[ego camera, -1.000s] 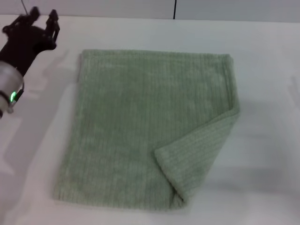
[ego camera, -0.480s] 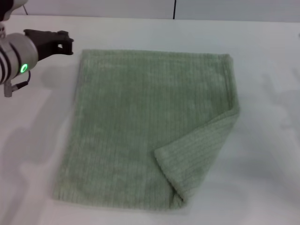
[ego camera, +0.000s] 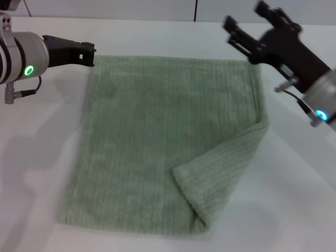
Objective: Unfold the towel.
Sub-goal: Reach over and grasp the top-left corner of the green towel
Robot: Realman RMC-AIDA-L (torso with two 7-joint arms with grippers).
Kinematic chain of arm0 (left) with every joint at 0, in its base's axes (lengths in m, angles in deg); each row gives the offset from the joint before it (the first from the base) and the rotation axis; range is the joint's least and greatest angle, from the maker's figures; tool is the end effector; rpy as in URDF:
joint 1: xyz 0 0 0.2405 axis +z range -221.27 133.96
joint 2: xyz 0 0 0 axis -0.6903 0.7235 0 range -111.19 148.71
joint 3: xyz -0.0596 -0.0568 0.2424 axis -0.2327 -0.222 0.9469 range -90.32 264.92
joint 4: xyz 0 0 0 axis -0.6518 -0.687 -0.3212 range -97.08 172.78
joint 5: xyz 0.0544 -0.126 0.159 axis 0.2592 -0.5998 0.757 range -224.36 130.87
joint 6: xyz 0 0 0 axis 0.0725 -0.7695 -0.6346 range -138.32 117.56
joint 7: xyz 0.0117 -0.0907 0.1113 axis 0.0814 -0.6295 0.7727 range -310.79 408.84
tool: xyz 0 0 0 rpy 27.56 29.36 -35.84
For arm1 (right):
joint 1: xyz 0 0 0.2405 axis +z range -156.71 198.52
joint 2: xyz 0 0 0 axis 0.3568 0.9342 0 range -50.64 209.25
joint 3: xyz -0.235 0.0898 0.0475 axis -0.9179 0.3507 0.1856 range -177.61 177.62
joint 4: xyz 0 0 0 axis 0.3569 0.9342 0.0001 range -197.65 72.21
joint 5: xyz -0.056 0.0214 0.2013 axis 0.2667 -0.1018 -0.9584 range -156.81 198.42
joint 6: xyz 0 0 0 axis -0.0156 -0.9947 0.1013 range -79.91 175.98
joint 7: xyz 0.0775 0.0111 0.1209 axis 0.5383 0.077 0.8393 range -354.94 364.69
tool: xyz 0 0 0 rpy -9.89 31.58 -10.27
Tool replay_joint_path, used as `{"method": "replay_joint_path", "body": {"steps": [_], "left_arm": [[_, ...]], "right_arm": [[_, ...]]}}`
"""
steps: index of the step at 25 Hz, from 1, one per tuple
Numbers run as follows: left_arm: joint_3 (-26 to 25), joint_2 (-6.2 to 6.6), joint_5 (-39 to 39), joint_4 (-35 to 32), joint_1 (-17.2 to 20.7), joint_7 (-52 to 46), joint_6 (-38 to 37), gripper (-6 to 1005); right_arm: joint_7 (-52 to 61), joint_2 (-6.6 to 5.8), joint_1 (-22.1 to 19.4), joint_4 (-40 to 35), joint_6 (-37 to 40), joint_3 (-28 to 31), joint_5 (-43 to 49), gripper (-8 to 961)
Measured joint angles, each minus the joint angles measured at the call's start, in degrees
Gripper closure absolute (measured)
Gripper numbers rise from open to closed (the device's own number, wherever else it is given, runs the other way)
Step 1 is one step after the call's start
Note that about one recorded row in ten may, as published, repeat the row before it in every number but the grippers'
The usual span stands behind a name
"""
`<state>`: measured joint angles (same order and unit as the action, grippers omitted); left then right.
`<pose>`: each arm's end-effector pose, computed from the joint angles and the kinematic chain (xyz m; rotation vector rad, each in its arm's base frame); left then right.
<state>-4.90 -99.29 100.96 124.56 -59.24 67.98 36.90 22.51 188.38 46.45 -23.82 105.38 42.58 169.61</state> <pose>-0.2065 0.3733 0.0302 -2.0685 -0.9143 -0.1400 0.2132 0.3493 -0.0368 -2.0281 0.4109 1.0523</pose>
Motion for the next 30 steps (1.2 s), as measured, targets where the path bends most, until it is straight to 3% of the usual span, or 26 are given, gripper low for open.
{"method": "replay_joint_path", "body": {"steps": [2,3,6,8,9,10,12,13,14,15,17,19,22,23,24,27,30], "left_arm": [[0.28,-0.04,0.21,-0.18,0.06,0.25,-0.16,999],[0.37,-0.05,0.25,-0.24,0.07,0.28,-0.2,999],[0.37,-0.07,0.13,-0.43,0.18,0.31,-0.19,998],[0.12,-0.12,0.23,-0.49,0.31,0.22,-0.13,997],[-0.03,-0.09,0.26,-0.72,0.2,0.18,0.01,997],[-0.03,-0.09,0.26,-0.72,0.2,0.18,0.01,997],[-0.1,-0.03,0.28,-0.98,-0.07,0.19,0.27,996],[-0.1,-0.02,0.32,-1.01,-0.17,0.26,0.34,996],[-0.08,-0.01,0.38,-1.01,-0.26,0.33,0.4,996],[-0.03,-0.01,0.47,-1.02,-0.35,0.36,0.47,996],[0.08,-0.02,0.96,-1.04,-0.74,0.38,0.82,995],[0.09,-0.02,1.42,-1.12,-1.08,0.4,1.21,995],[-0.05,-0.06,2.71,-1.91,-2.32,0.42,2.9,994],[-0.17,-0.05,3.14,-3.62,-4.04,0.5,4.46,994],[-0.17,-0.03,3.15,-4.01,-4.35,0.55,4.69,993],[-0.66,-0.02,3.27,-5.78,-5.53,1.75,5.71,993],[-1.41,-0.1,3.24,-6.93,-6.67,2.52,7.0,992]], "right_arm": [[1.07,-0.13,-0.89,8.53,-12.81,6.21,9.68,145],[1.07,-0.13,-0.89,8.53,-12.81,6.21,9.68,145],[2.08,0.31,-2.01,17.85,-29.51,10.82,16.4,146],[2.18,-0.09,-2.75,25.2,-39.91,11.69,18.03,146],[2.17,-1.0,-3.23,31.85,-49.28,12.01,18.07,146],[2.17,-1.0,-3.23,31.85,-49.28,12.01,18.07,147],[2.08,-1.58,-3.51,39.09,-59.69,13.03,18.09,147],[1.73,-1.62,-3.56,42.4,-65.55,13.86,18.03,147],[-0.23,-1.14,-3.65,48.08,-76.48,16.24,17.09,148],[-0.23,-1.14,-3.65,48.08,-76.48,16.24,17.09,148],[-5.41,0.29,-3.67,52.88,-87.08,20.14,13.65,148],[-14.06,3.08,-3.67,55.84,-96.5,25.77,7.31,149],[-27.95,8.39,-3.12,57.06,-108.31,37.08,-2.35,150],[-31.5,9.4,-2.54,57.28,-112.2,40.19,-5.07,150],[-34.13,9.9,-1.82,57.46,-115.62,42.4,-7.3,150],[-35.65,9.3,1.16,58.48,-124.12,44.95,-9.68,151],[-35.36,9.49,2.59,59.41,-129.51,46.12,-9.53,152]]}}
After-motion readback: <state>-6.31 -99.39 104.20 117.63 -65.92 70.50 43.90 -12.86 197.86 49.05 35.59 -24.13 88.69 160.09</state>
